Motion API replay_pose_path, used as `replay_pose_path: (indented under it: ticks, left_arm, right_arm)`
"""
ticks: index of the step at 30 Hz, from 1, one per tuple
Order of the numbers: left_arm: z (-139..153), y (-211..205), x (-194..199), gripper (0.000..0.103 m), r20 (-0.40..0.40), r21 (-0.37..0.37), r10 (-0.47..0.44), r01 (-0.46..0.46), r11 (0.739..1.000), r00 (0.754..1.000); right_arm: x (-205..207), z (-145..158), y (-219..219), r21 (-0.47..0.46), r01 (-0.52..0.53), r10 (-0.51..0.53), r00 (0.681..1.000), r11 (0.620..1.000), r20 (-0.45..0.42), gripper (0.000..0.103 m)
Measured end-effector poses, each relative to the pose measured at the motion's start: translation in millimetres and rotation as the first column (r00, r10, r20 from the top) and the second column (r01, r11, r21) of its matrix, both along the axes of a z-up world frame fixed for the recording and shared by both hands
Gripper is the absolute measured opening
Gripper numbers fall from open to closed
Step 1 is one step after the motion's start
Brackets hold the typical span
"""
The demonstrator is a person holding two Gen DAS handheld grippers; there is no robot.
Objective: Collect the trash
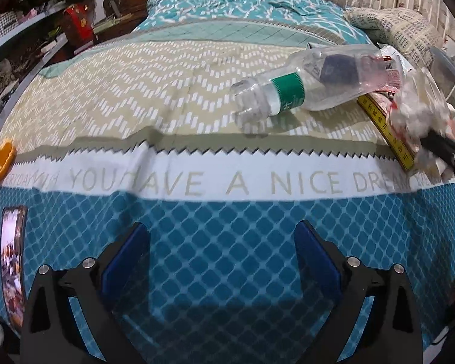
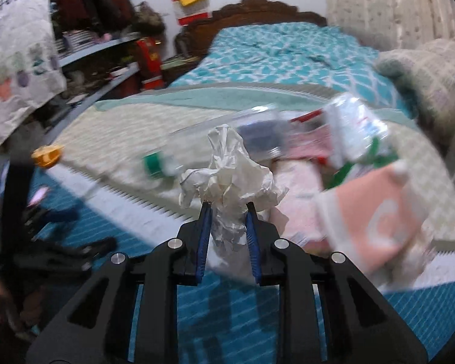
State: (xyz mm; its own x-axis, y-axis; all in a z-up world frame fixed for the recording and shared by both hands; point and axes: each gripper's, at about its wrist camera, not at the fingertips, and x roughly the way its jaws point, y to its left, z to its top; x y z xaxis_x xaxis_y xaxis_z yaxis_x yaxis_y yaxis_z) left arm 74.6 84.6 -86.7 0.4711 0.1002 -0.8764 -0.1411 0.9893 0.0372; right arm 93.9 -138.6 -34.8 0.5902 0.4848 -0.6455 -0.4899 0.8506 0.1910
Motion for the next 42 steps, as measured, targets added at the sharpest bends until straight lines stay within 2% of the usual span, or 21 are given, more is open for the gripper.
replay_pose_path:
  ticks: [4,7,10,11,12,17,25,28,31,33,36,39,42]
  left_arm:
    - [1.1,6.3,-12.3,0.094,-0.032,-0.030,0.011,-0.012,0.999,0.999]
    - [0.7,10.2,-19.7,0.094,-0.045,-0.052,0.019,-0.022,0.998,0.999]
    - [1.8,11.3,-24.2,0.094,-0.046,-0.057,0.024,-0.027,0.998,0.999]
    - [1.9,11.8,-25.4,0.094,-0.046,-0.058,0.025,-0.028,0.998,0.999]
    - [1.9,12.6,-25.9,0.094,-0.046,-0.060,0.026,-0.029,0.998,0.999]
    - [2.9,11.8,-25.7,0.094,-0.043,-0.064,0.026,-0.029,0.998,0.999]
    - [3.7,12.3,-26.0,0.094,-0.045,-0.063,0.026,-0.029,0.998,0.999]
    - [14.5,14.6,-26.0,0.094,-0.012,-0.107,0.023,-0.024,0.994,1.000]
    - [39.1,9.5,-28.1,0.094,0.093,-0.146,-0.009,0.023,0.989,0.996]
    - [48.6,-3.3,-23.4,0.094,0.132,-0.162,-0.066,0.087,0.983,0.989]
    - [46.8,-25.0,-8.0,0.094,0.116,-0.212,-0.144,0.166,0.963,0.983]
    - [42.0,-42.5,8.4,0.094,0.104,-0.249,-0.184,0.205,0.947,0.977]
    - [41.5,-59.7,22.5,0.094,0.112,-0.244,-0.214,0.236,0.941,0.970]
  right_arm:
    - [-22.1,-5.6,8.4,0.022,-0.041,0.041,0.999,0.999,-0.021,0.028]
    - [-27.3,-7.2,6.5,0.027,-0.026,0.027,0.999,0.999,-0.025,0.034]
    - [-26.7,-5.6,-0.6,0.043,-0.006,0.007,1.000,0.999,-0.027,0.050]
    - [-27.5,-4.2,-2.6,0.049,0.003,-0.002,1.000,0.999,-0.021,0.058]
    - [-28.8,-2.8,-4.0,0.053,0.010,-0.009,1.000,0.999,-0.012,0.060]
    - [-30.8,3.3,-10.9,0.066,0.025,-0.025,1.000,0.998,0.000,0.063]
    - [-23.2,11.5,-46.7,0.136,0.137,-0.136,0.991,0.981,-0.019,0.065]
    - [-21.0,12.2,-67.4,0.161,0.193,-0.190,0.981,0.968,-0.032,0.065]
    - [-19.0,13.3,-94.0,0.173,0.266,-0.264,0.964,0.948,-0.034,0.069]
    - [-15.5,10.9,-112.1,0.184,0.314,-0.310,0.949,0.931,-0.055,0.076]
    - [-8.3,2.1,-137.0,0.230,0.371,-0.350,0.928,0.900,-0.128,0.078]
    - [0.0,-9.5,-159.4,0.275,0.428,-0.383,0.901,0.861,-0.202,0.079]
    - [12.8,-17.9,-168.4,0.301,0.442,-0.373,0.891,0.845,-0.260,0.081]
